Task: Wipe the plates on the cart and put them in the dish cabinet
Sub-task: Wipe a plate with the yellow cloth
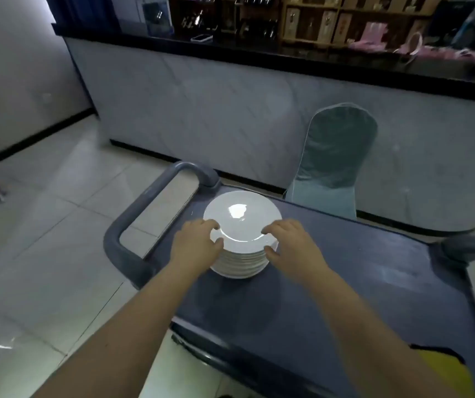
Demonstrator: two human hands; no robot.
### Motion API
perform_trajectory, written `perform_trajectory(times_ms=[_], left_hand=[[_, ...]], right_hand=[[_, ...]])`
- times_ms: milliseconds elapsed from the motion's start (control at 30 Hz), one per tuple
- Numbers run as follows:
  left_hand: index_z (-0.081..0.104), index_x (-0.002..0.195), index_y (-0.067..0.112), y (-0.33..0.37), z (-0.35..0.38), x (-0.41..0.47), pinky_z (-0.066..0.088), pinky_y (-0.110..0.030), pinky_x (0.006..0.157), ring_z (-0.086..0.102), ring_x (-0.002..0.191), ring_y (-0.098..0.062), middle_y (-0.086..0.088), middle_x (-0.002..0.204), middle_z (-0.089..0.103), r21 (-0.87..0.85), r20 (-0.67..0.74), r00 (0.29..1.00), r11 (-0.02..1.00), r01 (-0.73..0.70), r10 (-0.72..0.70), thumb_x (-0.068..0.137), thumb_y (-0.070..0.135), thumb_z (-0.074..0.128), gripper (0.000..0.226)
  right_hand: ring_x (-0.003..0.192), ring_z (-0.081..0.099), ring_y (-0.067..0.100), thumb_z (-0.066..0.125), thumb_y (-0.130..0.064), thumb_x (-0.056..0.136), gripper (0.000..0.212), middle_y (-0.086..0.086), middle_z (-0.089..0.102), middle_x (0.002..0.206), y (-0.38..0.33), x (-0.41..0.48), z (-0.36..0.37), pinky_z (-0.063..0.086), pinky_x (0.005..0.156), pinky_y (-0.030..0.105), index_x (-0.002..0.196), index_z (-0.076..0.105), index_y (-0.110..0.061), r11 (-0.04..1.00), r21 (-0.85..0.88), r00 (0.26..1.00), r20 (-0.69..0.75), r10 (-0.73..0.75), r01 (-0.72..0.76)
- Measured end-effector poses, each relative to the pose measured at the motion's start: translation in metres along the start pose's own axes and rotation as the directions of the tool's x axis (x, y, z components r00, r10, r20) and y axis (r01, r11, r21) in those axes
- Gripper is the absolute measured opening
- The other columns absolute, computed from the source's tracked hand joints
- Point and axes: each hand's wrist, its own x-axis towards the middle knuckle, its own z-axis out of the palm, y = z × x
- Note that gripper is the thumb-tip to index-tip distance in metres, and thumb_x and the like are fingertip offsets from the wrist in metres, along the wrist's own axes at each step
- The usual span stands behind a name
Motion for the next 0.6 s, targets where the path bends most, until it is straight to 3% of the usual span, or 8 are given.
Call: perform_trajectory(times_ms=[133, 300, 367, 500, 600], left_hand=[[0.064, 0.096, 0.02, -0.018, 0.021, -0.016, 0.052, -0.041, 0.076, 0.059, 0.091, -0.025, -0.002, 0.095, 0.064, -0.26, 0.007, 0.963, 0.929, 0.263, -0.27, 0.087, 0.047, 0.06, 0.028], [0.056, 0.066, 0.014, -0.012, 0.034, 0.0, 0.045, -0.032, 0.062, 0.059, 0.07, -0.021, -0.001, 0.069, 0.062, -0.413, 0.187, 0.886, 0.784, 0.463, -0.424, 0.09, 0.05, 0.057, 0.043], [0.063, 0.067, 0.004, -0.009, 0.039, 0.008, 0.051, -0.035, 0.068, 0.064, 0.069, -0.022, -0.006, 0.067, 0.068, -0.465, 0.227, 0.859, 0.723, 0.51, -0.46, 0.085, 0.051, 0.062, 0.05], [0.07, 0.069, -0.002, -0.009, 0.047, 0.015, 0.054, -0.029, 0.069, 0.065, 0.059, -0.018, -0.006, 0.06, 0.069, -0.603, 0.323, 0.798, 0.539, 0.588, -0.51, 0.084, 0.035, 0.072, 0.039], [0.07, 0.072, -0.005, -0.011, 0.046, 0.017, 0.052, -0.025, 0.064, 0.062, 0.053, -0.016, -0.009, 0.06, 0.069, -0.617, 0.355, 0.784, 0.502, 0.606, -0.51, 0.086, 0.027, 0.07, 0.036]], right_hand=[[0.103, 0.056, 0.027, 0.078, -0.01, 0.072, 0.033, 0.001, 0.067, 0.105, 0.004, -0.019, 0.027, 0.05, 0.086, 0.038, 0.104, 0.069, -0.014, 0.999, 0.029, 0.999, -0.021, 0.037, -0.036], [0.103, 0.055, 0.023, 0.077, -0.008, 0.073, 0.033, -0.001, 0.067, 0.106, 0.006, -0.033, 0.048, 0.046, 0.088, 0.03, 0.105, 0.068, -0.012, 0.997, 0.068, 0.997, -0.055, 0.048, -0.044], [0.102, 0.054, 0.021, 0.076, -0.009, 0.075, 0.031, -0.002, 0.067, 0.106, 0.004, -0.035, 0.052, 0.045, 0.089, 0.029, 0.105, 0.068, -0.013, 0.994, 0.093, 0.997, -0.034, 0.067, -0.064], [0.103, 0.053, 0.021, 0.074, -0.01, 0.077, 0.029, -0.004, 0.066, 0.107, 0.004, -0.036, 0.055, 0.046, 0.09, 0.031, 0.105, 0.068, -0.014, 0.99, 0.106, 0.996, -0.004, 0.09, -0.089], [0.106, 0.052, 0.02, 0.073, -0.009, 0.079, 0.029, -0.004, 0.066, 0.107, 0.006, -0.036, 0.053, 0.043, 0.091, 0.027, 0.107, 0.068, -0.014, 0.988, 0.107, 0.994, -0.005, 0.111, -0.11]])
